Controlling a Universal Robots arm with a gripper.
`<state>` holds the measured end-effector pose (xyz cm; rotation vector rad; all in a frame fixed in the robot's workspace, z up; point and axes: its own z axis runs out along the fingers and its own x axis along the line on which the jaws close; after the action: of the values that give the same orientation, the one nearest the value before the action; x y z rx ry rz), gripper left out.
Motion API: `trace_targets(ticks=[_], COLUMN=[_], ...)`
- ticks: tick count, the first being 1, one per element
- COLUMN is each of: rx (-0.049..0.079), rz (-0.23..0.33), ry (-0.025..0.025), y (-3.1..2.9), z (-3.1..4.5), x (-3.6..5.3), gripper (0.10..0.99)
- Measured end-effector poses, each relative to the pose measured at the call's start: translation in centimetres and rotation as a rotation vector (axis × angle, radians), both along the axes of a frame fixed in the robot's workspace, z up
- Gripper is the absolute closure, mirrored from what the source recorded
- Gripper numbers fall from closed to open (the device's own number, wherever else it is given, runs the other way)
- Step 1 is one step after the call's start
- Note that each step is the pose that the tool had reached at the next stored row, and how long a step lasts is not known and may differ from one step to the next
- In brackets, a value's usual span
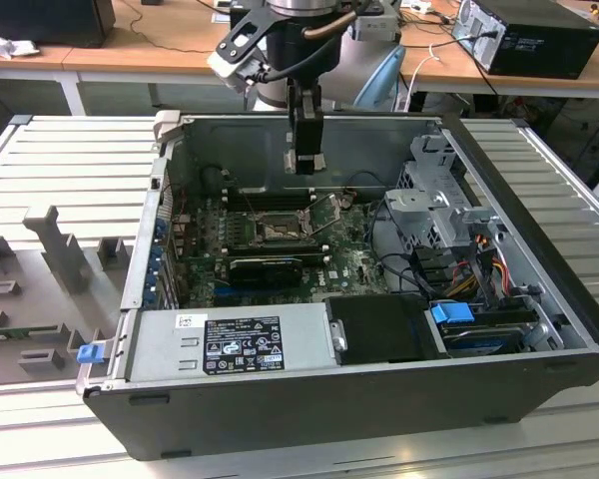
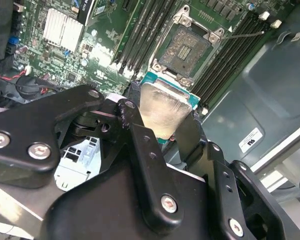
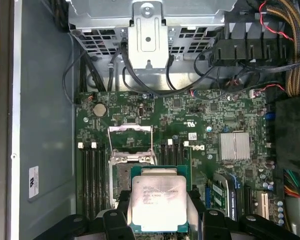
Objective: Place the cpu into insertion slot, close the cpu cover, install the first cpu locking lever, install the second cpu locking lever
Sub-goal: 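Place the cpu into insertion slot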
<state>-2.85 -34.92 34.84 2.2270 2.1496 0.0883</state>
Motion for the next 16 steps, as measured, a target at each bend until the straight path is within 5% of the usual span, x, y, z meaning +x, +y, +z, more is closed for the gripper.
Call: trace_targets(ticks=[16], rx=[0.0], rz=[0.0], ry=[0.0162], y=[0.0], z=[-1.44], x=[0.0], gripper=[0.561])
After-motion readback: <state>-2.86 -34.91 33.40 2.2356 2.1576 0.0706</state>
